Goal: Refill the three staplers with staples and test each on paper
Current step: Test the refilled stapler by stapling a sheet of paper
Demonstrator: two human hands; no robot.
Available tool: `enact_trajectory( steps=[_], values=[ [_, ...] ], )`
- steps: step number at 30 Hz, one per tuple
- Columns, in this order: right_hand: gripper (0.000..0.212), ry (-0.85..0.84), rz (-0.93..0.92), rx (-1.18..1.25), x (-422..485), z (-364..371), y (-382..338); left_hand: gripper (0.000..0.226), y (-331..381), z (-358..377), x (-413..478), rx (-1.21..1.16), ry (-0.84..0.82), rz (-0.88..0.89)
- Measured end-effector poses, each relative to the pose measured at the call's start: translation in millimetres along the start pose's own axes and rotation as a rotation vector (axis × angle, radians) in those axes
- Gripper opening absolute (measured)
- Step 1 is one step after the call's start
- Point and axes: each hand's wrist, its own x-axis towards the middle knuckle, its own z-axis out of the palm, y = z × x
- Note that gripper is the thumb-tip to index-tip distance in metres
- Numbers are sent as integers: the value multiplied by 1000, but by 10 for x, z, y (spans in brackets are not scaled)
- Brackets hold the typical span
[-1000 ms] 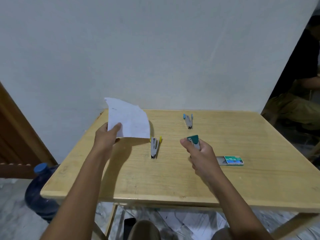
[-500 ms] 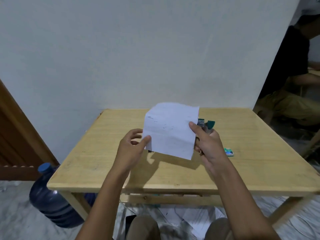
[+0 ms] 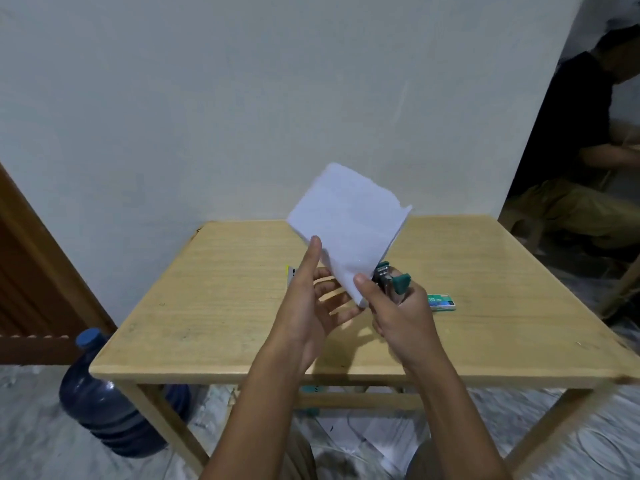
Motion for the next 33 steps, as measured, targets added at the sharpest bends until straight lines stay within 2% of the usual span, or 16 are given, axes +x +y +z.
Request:
enact_trajectory(
  steps=[2, 4, 6, 8, 12, 16, 21, 23, 30, 33],
  values=[
    [9, -66, 3, -89, -45, -32, 32, 44, -3, 18, -4, -25, 11, 40],
    [8, -86, 34, -141, -77, -55, 53, 38, 0, 13, -3, -53, 23, 51],
    [22, -84, 47, -143, -97, -66, 77, 34, -1, 5, -5, -96, 57, 66],
    [32, -41, 63, -117, -103, -74, 71, 30, -7, -2, -14, -145, 65, 92],
    [33, 54, 119, -95, -99, -106, 73, 25, -19, -16, -45, -216, 32, 134],
    [21, 87, 157, -95, -113, -105, 91, 28, -25, -32, -34, -282, -12, 171],
    [31, 142, 250, 13, -68, -224, 87, 32, -87, -105, -26, -166, -103, 179],
    [27, 129, 237, 19, -52, -274, 81, 31, -103, -138, -33, -130, -130, 191],
    [17, 126, 211, -21, -105, -321, 94, 31, -208, -264, -19, 124, -100, 232],
    [22, 161, 227, -86, -135, -308, 127, 29, -211, -305, -8, 201, -90, 246]
  ],
)
